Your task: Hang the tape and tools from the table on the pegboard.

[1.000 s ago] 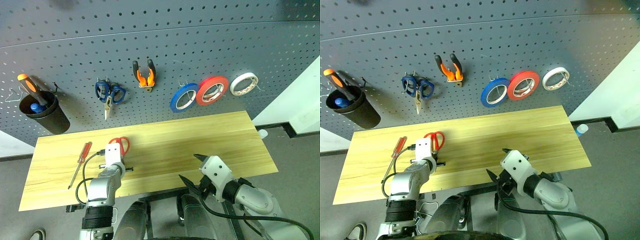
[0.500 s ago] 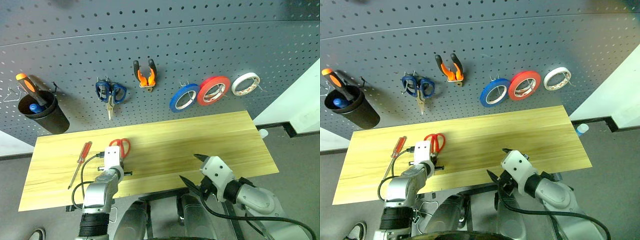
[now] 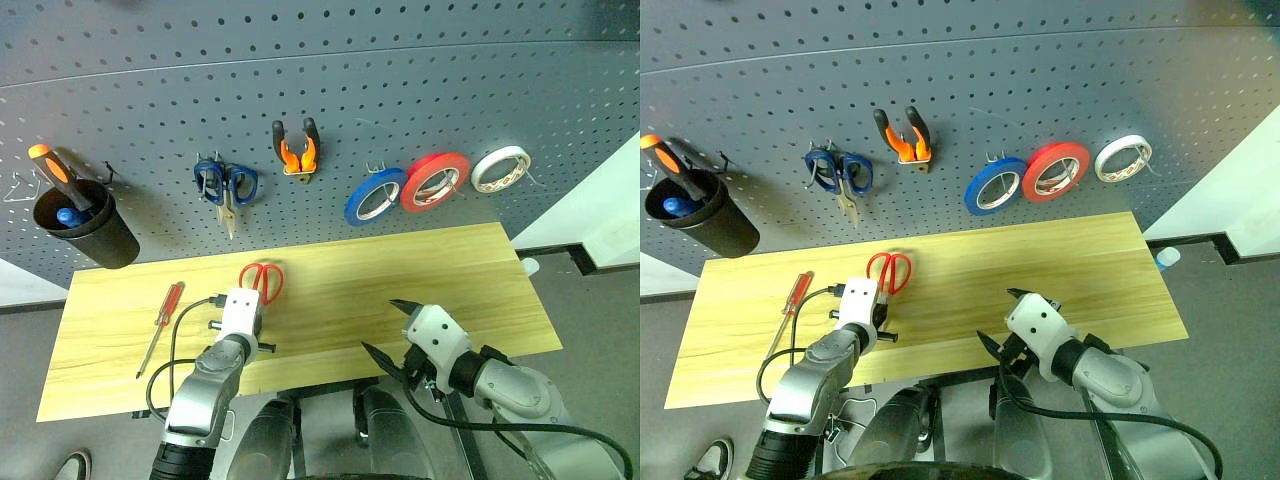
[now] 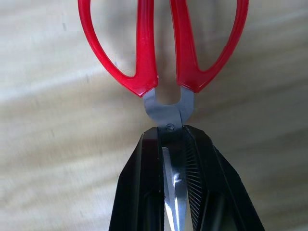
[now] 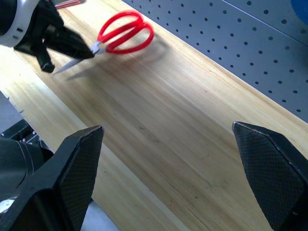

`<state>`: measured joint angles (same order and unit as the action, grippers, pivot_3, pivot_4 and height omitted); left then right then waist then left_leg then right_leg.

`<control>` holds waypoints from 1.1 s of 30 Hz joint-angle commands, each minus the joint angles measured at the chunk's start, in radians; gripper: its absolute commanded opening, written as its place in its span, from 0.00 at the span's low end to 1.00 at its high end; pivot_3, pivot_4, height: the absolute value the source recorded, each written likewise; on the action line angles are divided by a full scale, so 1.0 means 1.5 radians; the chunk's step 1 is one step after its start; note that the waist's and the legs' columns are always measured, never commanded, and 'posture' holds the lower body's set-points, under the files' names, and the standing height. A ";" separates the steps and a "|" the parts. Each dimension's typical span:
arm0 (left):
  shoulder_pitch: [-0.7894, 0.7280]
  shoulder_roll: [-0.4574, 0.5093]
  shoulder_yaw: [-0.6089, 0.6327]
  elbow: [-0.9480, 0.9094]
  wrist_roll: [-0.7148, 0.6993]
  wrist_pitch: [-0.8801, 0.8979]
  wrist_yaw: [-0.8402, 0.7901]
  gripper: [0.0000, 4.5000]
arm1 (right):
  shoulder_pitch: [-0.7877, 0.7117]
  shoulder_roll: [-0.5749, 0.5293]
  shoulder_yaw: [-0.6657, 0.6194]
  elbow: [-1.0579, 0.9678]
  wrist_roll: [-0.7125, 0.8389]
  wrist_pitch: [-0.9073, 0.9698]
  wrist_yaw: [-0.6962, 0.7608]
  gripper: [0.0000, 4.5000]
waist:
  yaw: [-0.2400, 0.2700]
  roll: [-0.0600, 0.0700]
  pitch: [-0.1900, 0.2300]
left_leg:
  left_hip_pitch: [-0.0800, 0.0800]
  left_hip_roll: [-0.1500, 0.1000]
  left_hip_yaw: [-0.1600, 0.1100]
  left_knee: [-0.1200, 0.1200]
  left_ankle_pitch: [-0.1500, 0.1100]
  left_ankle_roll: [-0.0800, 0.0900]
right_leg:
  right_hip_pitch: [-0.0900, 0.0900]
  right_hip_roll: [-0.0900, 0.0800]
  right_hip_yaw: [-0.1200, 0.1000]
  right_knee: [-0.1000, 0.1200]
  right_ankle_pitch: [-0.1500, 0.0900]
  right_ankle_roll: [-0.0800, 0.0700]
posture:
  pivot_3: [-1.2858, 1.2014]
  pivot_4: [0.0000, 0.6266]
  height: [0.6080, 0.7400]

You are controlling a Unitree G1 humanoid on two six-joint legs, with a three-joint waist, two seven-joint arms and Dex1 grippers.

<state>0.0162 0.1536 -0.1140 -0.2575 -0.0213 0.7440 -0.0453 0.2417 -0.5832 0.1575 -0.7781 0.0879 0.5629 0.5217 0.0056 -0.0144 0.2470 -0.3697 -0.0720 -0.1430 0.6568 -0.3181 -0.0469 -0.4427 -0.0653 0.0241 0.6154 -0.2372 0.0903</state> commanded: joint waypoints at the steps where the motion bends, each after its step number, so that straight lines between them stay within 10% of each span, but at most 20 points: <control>1: -0.001 0.023 -0.030 -0.023 0.028 -0.074 -0.020 0.05 | 0.002 -0.005 -0.009 -0.006 -0.003 -0.016 0.001 1.00 | 0.004 0.000 0.000 | -0.001 0.000 0.000 0.000 0.000 0.000 | -0.001 0.000 0.000 0.000 0.000 0.000 | 0.51 0.34 0.90; 17: 0.039 0.237 -0.154 0.085 0.222 -0.576 -0.097 0.05 | -0.027 -0.009 -0.026 0.030 -0.009 -0.044 0.002 1.00 | 0.005 0.001 -0.002 | -0.002 -0.001 0.000 0.003 0.000 0.001 | -0.001 0.000 0.000 0.001 0.001 0.000 | 0.51 0.30 0.90; 33: 0.047 0.259 -0.026 0.177 0.354 -1.060 0.198 0.05 | -0.058 -0.009 -0.028 0.090 -0.012 -0.080 0.018 1.00 | 0.005 0.002 -0.012 | -0.001 -0.001 0.002 0.005 0.000 0.001 | -0.001 0.000 0.001 0.004 0.002 0.000 | 0.52 0.29 0.90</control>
<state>0.0770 0.5523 -0.1900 0.0279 0.5062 -0.7787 0.2051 0.1563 -0.5904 0.1334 -0.6373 0.0636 0.4706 0.5402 0.0137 -0.0121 0.2294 -0.3715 -0.0734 -0.1404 0.6644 -0.3186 -0.0455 -0.4437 -0.0660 0.0250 0.6208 -0.2345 0.0899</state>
